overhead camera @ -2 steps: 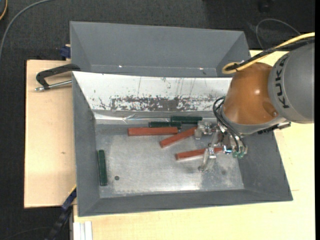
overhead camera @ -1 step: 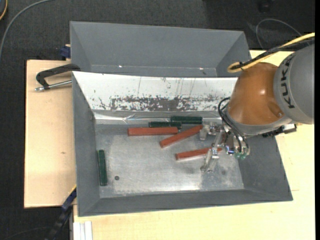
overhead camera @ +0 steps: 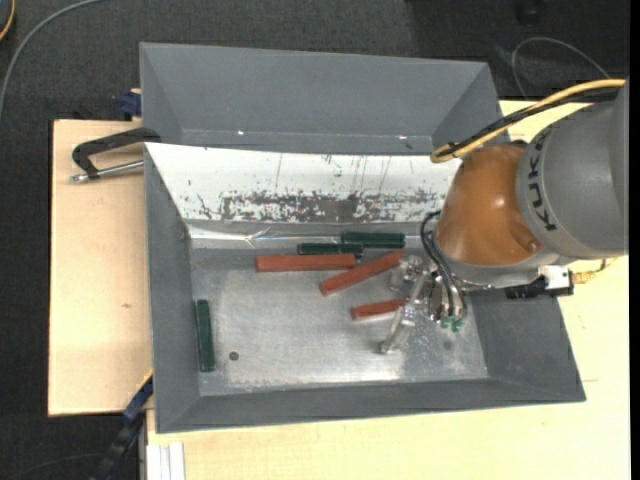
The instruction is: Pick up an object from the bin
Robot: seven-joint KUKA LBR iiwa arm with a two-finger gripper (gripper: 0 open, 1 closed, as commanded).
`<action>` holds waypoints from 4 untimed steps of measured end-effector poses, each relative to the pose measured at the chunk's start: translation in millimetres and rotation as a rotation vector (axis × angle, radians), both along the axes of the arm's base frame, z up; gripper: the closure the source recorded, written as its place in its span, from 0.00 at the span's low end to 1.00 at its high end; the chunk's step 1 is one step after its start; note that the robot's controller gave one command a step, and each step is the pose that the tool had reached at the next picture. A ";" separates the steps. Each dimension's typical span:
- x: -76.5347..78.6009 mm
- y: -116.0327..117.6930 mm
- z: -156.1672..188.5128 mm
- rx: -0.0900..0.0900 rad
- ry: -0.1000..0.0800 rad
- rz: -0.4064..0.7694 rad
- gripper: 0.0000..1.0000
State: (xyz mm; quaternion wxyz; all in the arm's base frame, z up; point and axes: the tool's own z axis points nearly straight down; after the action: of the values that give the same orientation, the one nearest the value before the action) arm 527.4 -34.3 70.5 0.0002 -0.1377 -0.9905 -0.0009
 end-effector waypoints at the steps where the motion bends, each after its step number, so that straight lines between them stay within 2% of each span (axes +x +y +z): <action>1: 0.8 0.4 0.6 -0.001 -0.002 0.001 0.00; 2: 0.7 0.6 0.5 -0.001 -0.001 0.001 1.00; 3: 2.0 0.8 8.6 -0.002 -0.005 0.002 1.00; 4: 4.4 1.2 55.4 -0.001 -0.010 0.003 1.00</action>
Offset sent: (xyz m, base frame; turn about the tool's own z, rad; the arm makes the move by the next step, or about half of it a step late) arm 0.0000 0.0000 0.0000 0.0000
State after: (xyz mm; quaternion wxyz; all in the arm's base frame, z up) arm 531.8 -33.1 125.9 -0.0047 -0.1364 -0.9906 -0.0010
